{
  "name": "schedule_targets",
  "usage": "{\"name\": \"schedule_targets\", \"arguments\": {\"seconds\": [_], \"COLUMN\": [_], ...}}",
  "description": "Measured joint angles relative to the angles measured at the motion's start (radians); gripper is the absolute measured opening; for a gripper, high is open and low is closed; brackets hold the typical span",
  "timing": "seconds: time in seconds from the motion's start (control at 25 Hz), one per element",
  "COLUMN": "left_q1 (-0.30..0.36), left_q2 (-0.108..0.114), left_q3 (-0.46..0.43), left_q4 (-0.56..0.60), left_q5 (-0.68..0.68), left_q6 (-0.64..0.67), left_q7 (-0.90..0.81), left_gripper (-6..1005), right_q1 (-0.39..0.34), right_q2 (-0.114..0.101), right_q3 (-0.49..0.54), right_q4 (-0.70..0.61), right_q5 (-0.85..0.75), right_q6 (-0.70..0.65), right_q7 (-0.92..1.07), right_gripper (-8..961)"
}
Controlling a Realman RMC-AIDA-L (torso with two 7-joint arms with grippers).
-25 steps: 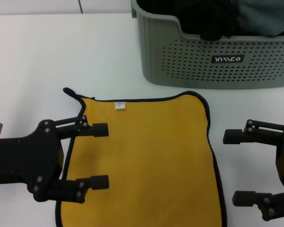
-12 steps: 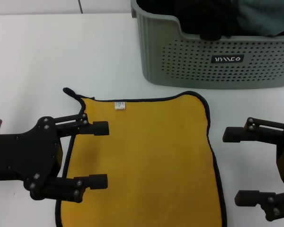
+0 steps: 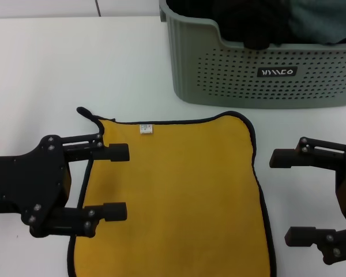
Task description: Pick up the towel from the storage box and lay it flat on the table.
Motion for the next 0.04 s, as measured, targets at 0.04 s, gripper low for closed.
{"name": "schedule_targets", "arguments": {"seconds": [0.04], "left_q1": [0.000], "left_q2": [0.001], "left_q3": [0.000], "left_q4": [0.000], "left_q5": [0.000], "left_q6": [0.000], "left_q7": [-0.007], "left_gripper": [827], "right_q1": [0.000], "right_q2": [0.000], "right_q3": [0.000], "right_q4": [0.000], "right_q5": [0.000], "right_q6": [0.000], "right_q7": [0.000], "right_gripper": [872]}}
